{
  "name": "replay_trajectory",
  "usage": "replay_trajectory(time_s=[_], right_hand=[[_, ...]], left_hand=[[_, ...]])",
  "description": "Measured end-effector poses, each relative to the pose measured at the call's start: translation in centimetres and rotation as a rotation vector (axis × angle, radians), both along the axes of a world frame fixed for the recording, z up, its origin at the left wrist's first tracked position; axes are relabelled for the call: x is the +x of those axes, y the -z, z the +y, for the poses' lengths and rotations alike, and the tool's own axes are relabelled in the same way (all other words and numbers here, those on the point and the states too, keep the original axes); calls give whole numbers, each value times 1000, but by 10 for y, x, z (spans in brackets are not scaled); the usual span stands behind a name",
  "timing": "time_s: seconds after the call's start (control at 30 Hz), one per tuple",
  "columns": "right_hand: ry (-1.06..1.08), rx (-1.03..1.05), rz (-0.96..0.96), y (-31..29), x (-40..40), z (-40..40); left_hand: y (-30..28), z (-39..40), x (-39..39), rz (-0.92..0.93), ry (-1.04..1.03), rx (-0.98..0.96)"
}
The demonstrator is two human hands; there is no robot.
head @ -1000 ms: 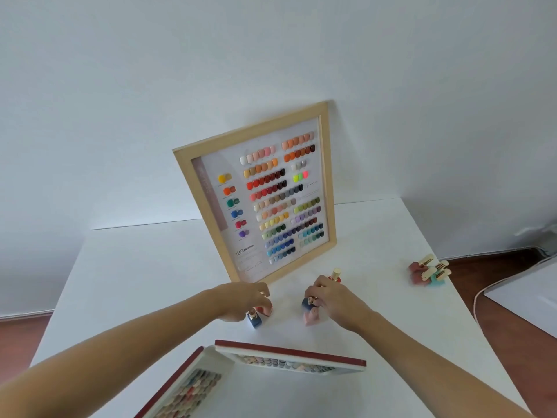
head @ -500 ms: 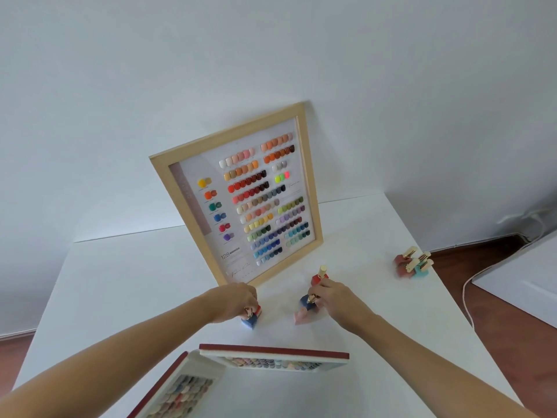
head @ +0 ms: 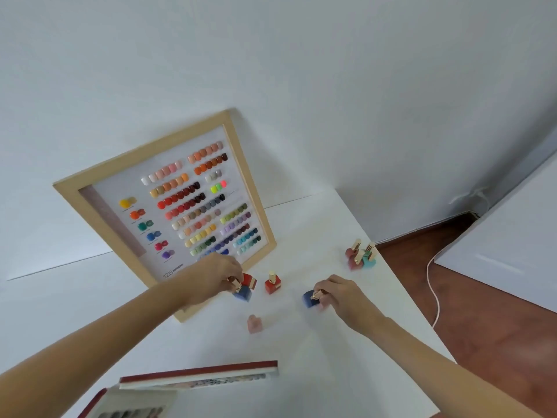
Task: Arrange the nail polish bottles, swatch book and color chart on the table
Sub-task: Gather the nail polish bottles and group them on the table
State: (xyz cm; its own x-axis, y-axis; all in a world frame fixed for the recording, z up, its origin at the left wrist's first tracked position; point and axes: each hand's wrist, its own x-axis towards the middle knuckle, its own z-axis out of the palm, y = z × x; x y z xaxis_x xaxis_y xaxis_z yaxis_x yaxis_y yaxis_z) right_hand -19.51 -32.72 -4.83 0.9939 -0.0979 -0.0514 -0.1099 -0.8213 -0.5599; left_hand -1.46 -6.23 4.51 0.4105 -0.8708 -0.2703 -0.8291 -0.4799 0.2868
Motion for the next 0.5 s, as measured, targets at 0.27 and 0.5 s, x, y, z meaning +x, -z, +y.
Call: replay_trajectory(time_s=[0.27, 0.5], right_hand=[[160, 16, -12, -10, -28, -73], [228, 54, 25, -6, -44, -122]], left_hand=[[3, -116, -26, 79, 76, -22], [32, -202, -45, 139, 72, 76]])
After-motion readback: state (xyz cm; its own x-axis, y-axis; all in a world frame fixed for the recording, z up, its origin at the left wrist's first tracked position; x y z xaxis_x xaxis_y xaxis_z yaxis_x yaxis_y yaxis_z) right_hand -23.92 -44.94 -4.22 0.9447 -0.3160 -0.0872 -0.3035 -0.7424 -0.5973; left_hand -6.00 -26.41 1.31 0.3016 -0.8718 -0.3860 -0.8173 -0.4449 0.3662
